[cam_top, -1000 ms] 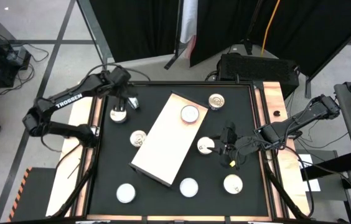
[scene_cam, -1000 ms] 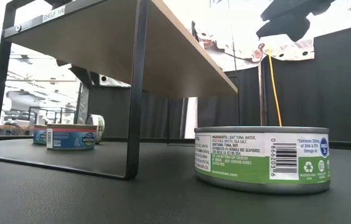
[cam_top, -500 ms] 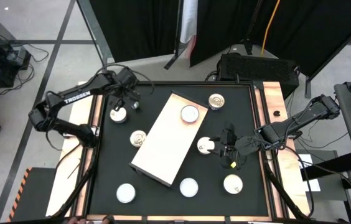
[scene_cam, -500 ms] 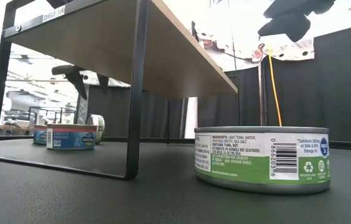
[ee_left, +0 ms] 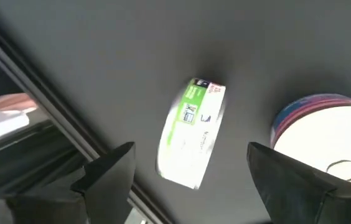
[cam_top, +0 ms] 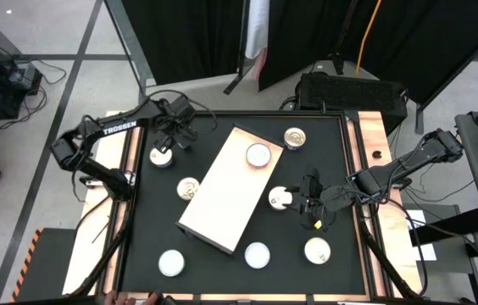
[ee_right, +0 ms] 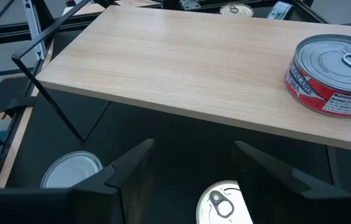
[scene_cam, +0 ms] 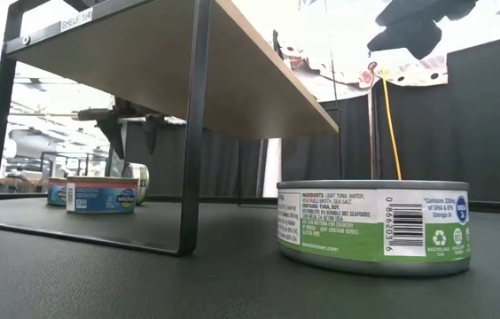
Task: Stack canned seafood by type on shelf
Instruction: Put the green tuna can on the shelf
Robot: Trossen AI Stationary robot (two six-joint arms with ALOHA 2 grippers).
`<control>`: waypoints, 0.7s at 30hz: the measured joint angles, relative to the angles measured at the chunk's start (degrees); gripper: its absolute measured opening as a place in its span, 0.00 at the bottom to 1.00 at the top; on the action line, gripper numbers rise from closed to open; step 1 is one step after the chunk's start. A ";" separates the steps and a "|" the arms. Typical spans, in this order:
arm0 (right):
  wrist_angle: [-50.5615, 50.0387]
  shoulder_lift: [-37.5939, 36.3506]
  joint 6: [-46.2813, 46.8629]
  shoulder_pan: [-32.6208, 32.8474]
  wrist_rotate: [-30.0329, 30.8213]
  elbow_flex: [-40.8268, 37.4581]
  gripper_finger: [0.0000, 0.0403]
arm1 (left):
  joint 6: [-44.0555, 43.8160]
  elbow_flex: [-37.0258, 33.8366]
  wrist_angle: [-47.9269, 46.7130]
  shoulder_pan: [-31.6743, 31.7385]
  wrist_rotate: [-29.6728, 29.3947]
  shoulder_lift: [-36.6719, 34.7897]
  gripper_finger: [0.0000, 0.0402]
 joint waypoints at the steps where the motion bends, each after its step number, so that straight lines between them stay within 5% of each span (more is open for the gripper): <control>1: 0.00 0.00 0.00 0.00 -0.34 0.02 0.52 | 0.82 0.00 -0.01 0.00 -0.78 0.44 0.77; 21: 0.15 0.00 -0.62 0.02 -0.96 0.01 0.52 | 3.83 -0.02 3.46 2.67 -3.16 6.81 0.76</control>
